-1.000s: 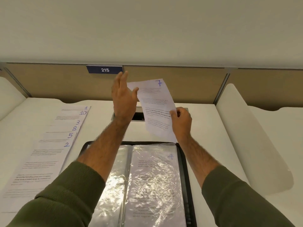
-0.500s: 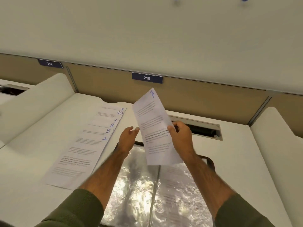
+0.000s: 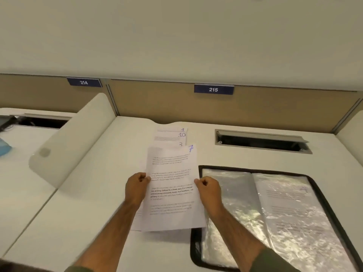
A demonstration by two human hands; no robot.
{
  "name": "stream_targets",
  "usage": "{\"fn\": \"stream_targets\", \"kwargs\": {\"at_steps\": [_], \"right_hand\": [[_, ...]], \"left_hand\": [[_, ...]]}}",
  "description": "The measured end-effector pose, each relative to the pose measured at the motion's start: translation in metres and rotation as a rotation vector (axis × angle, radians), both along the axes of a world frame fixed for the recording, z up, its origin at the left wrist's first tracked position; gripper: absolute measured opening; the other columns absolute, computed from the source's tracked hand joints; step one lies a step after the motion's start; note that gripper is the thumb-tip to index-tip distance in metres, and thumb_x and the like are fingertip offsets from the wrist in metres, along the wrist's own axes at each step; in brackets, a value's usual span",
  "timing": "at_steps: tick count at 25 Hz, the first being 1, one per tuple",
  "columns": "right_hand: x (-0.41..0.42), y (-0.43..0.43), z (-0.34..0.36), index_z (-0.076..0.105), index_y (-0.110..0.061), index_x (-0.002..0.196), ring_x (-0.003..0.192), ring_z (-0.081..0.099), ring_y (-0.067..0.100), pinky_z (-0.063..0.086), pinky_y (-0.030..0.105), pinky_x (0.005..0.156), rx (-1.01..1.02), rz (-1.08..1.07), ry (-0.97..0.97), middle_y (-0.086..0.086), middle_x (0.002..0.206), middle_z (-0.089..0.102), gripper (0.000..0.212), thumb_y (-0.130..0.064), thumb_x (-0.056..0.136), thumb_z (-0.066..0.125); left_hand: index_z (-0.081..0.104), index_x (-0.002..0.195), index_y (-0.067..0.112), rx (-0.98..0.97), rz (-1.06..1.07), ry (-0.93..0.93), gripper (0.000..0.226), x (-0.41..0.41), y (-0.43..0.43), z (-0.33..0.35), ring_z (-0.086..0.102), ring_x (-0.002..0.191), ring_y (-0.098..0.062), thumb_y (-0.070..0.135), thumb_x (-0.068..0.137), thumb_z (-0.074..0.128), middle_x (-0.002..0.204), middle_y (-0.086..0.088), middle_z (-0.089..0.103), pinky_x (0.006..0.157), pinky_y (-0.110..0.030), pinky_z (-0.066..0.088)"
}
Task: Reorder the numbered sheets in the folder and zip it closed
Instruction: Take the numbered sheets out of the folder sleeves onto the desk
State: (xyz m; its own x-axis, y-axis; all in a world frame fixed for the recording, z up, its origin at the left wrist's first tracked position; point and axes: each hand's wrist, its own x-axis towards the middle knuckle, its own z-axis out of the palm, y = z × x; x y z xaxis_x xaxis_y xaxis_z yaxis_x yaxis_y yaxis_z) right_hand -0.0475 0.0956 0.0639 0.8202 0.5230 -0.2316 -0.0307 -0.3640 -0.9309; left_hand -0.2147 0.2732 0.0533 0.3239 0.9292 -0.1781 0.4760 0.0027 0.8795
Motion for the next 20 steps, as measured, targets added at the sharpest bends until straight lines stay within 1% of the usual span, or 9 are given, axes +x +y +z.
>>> {"fn": "stream_targets", "kwargs": {"at_steps": [2,3,5,7,10,12,16,20], "right_hand": [[-0.033,0.01,-0.026,0.062,-0.008,0.071,0.063,0.06,0.015,0.051,0.031,0.058,-0.076,-0.046,0.032,0.003,0.07,0.065,0.024,-0.02,0.091,0.069],[-0.047,0.013,-0.035,0.062,-0.007,0.07,0.062,0.06,0.016,0.054,0.036,0.06,-0.114,-0.053,0.05,0.006,0.069,0.065,0.025,-0.018,0.09,0.071],[-0.066,0.017,-0.048,0.06,-0.008,0.068,0.062,0.062,0.019,0.059,0.044,0.065,-0.162,-0.051,0.067,0.011,0.071,0.066,0.024,-0.014,0.089,0.071],[-0.073,0.021,-0.055,0.06,-0.008,0.069,0.068,0.068,0.023,0.061,0.048,0.068,-0.205,-0.054,0.062,0.011,0.075,0.067,0.021,-0.011,0.087,0.07],[-0.075,0.027,-0.059,0.063,-0.008,0.077,0.076,0.07,0.023,0.062,0.044,0.071,-0.285,-0.059,0.032,0.006,0.083,0.068,0.013,-0.011,0.086,0.071],[-0.076,0.033,-0.062,0.064,-0.01,0.082,0.078,0.069,0.02,0.063,0.042,0.072,-0.314,-0.062,0.017,0.004,0.088,0.068,0.009,-0.011,0.086,0.071],[-0.084,0.038,-0.065,0.063,-0.012,0.082,0.076,0.069,0.02,0.062,0.041,0.069,-0.365,-0.049,0.007,0.003,0.084,0.068,0.009,-0.009,0.086,0.07],[-0.083,0.042,-0.064,0.063,-0.015,0.08,0.075,0.069,0.02,0.061,0.04,0.066,-0.39,-0.051,-0.006,0.001,0.082,0.068,0.01,-0.009,0.084,0.071]], "left_hand": [[0.072,0.093,0.014,0.018,-0.064,0.095,0.012,-0.031,0.015,-0.008,0.069,0.083,-0.019,0.012,0.097,0.06,0.087,0.004,0.073,0.07,-0.029,0.052],[0.072,0.094,0.014,0.026,-0.094,0.129,0.014,-0.042,0.023,-0.014,0.069,0.082,-0.018,0.011,0.097,0.059,0.087,0.003,0.073,0.069,-0.027,0.05],[0.072,0.094,0.017,0.039,-0.14,0.178,0.013,-0.057,0.033,-0.02,0.068,0.08,-0.013,0.012,0.096,0.059,0.087,0.004,0.072,0.063,-0.021,0.046],[0.07,0.093,0.021,0.046,-0.15,0.203,0.011,-0.066,0.038,-0.026,0.068,0.078,-0.011,0.015,0.095,0.061,0.084,0.007,0.071,0.06,-0.019,0.044],[0.067,0.093,0.024,0.029,-0.135,0.188,0.006,-0.072,0.037,-0.034,0.067,0.075,-0.008,0.021,0.095,0.062,0.083,0.009,0.07,0.061,-0.025,0.048],[0.065,0.094,0.025,0.04,-0.139,0.194,0.005,-0.074,0.038,-0.036,0.066,0.073,-0.007,0.022,0.096,0.061,0.083,0.01,0.069,0.06,-0.026,0.047],[0.064,0.098,0.025,0.034,-0.149,0.235,0.003,-0.08,0.043,-0.044,0.065,0.073,-0.005,0.025,0.095,0.062,0.085,0.011,0.068,0.062,-0.027,0.047],[0.063,0.107,0.026,0.021,-0.143,0.236,0.012,-0.085,0.046,-0.053,0.066,0.075,-0.008,0.028,0.095,0.06,0.086,0.01,0.068,0.067,-0.03,0.051]]}}
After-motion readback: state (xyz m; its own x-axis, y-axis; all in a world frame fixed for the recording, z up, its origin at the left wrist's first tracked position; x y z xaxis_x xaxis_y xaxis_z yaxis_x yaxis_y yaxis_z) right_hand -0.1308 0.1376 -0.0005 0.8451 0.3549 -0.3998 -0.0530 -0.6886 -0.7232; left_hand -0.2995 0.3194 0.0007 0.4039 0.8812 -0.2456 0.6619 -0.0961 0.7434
